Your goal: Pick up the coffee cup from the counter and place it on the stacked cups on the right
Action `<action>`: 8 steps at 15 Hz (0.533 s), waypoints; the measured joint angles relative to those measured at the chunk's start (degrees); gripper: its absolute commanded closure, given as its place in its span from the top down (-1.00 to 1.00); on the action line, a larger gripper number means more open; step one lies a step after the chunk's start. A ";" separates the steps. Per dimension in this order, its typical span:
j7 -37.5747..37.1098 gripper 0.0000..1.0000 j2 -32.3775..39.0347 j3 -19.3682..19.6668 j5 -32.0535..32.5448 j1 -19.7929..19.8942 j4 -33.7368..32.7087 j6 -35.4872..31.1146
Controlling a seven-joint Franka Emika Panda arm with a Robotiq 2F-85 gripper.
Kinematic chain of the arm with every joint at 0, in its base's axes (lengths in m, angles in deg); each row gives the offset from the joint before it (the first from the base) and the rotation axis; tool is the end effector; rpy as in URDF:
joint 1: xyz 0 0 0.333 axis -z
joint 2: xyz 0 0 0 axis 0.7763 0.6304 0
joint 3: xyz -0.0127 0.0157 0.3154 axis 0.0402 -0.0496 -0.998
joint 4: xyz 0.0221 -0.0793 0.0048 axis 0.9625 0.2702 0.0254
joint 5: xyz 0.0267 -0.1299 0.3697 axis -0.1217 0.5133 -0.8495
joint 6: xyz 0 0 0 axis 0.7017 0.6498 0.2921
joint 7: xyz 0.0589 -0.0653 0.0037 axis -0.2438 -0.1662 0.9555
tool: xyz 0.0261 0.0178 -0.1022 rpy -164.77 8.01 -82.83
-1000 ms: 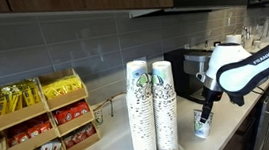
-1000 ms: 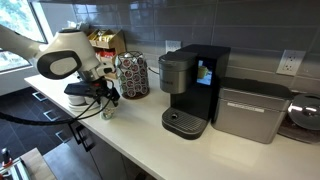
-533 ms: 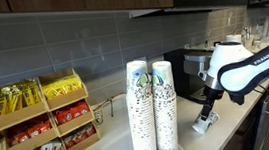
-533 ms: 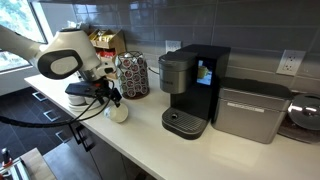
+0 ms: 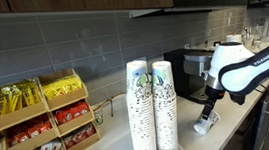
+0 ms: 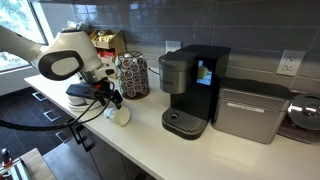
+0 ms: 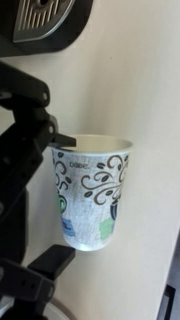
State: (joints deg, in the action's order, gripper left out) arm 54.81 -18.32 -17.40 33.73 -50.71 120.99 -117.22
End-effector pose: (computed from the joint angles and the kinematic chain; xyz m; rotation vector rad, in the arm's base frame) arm 0.3986 -0.0410 0.3631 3.0580 0.3929 0.3409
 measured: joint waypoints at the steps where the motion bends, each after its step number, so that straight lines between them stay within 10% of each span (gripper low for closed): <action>1: -0.74 1.00 0.27 -0.07 0.51 0.42 0.00 0.02; 8: -2.88 1.00 1.31 -0.22 1.21 1.85 -0.35 0.02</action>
State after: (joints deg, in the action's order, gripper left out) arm 51.94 -17.01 -17.62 34.94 -48.86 120.64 -117.20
